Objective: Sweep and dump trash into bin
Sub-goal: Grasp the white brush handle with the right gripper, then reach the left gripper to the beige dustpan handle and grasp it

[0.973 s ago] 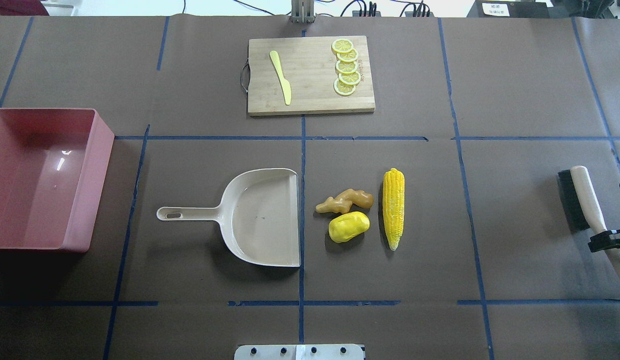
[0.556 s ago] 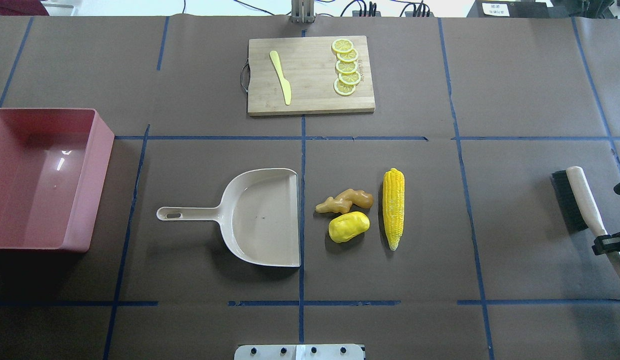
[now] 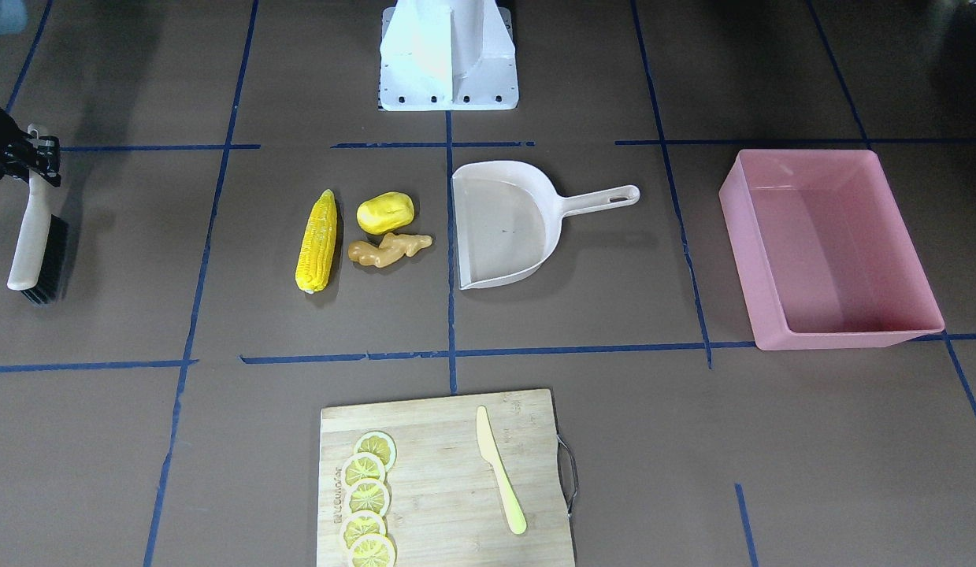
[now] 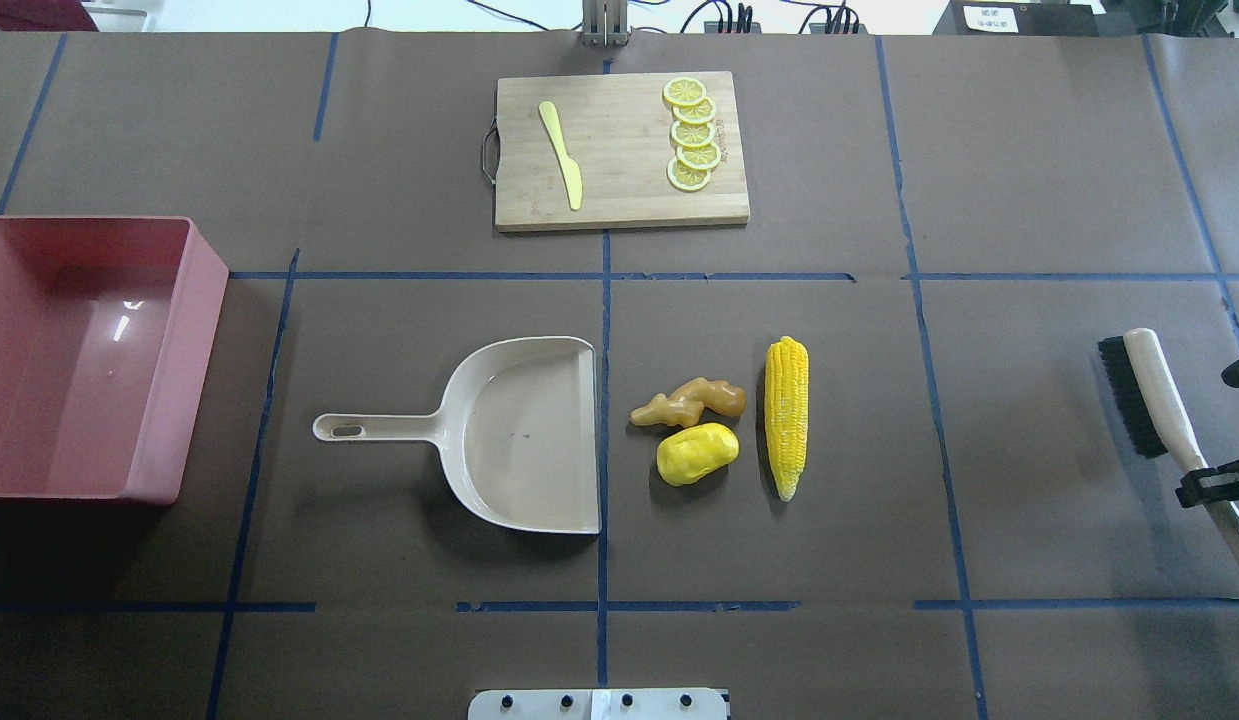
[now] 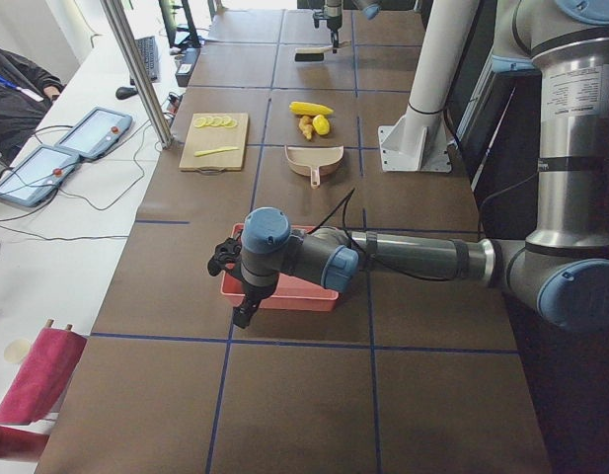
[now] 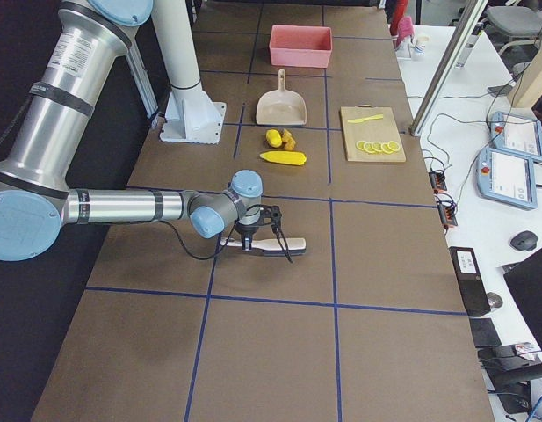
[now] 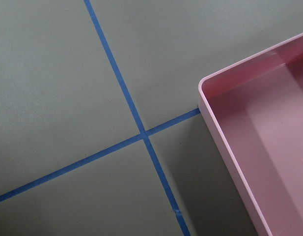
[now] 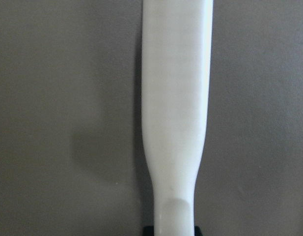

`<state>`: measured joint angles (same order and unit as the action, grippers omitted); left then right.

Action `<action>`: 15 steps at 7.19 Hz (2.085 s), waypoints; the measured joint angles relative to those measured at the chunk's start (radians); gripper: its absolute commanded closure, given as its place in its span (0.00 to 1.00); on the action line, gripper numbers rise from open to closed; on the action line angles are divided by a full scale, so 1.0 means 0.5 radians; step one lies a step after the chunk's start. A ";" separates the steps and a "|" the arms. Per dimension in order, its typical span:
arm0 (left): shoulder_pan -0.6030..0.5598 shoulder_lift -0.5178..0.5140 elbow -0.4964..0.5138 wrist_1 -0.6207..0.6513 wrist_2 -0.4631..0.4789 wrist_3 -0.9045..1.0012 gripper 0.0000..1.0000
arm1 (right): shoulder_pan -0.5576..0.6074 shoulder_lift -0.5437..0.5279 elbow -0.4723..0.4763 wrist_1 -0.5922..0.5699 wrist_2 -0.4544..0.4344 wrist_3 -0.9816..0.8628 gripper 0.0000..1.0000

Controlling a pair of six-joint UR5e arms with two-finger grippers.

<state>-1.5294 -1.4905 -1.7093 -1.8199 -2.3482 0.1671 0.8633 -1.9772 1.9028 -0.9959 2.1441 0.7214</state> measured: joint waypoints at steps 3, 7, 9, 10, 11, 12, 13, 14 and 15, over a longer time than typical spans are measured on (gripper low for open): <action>0.014 -0.061 -0.082 -0.012 -0.054 -0.145 0.01 | -0.001 0.012 0.035 -0.004 -0.012 0.007 1.00; 0.374 -0.281 -0.387 -0.019 -0.053 -0.123 0.00 | -0.002 0.016 0.036 0.000 -0.017 0.012 1.00; 0.620 -0.467 -0.465 -0.015 -0.047 -0.106 0.00 | -0.002 0.021 0.036 0.002 -0.018 0.011 1.00; 0.762 -0.562 -0.475 -0.012 -0.039 -0.104 0.00 | -0.002 0.026 0.036 0.001 -0.018 0.011 1.00; 0.900 -0.639 -0.481 -0.010 -0.033 -0.101 0.00 | -0.002 0.029 0.035 0.001 -0.018 0.011 1.00; 1.038 -0.696 -0.483 -0.009 -0.006 -0.099 0.01 | -0.002 0.030 0.036 0.001 -0.018 0.012 1.00; 1.180 -0.728 -0.489 -0.011 0.081 -0.082 0.01 | -0.002 0.030 0.036 0.001 -0.018 0.013 1.00; 1.335 -0.744 -0.493 -0.011 0.211 -0.037 0.01 | -0.002 0.030 0.036 0.001 -0.018 0.013 1.00; 1.481 -0.750 -0.492 -0.009 0.332 0.021 0.01 | -0.002 0.030 0.036 0.001 -0.018 0.012 1.00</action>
<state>-0.7887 -1.8654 -1.9555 -1.8243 -2.1823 0.1778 0.8621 -1.9620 1.9209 -0.9953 2.1353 0.7276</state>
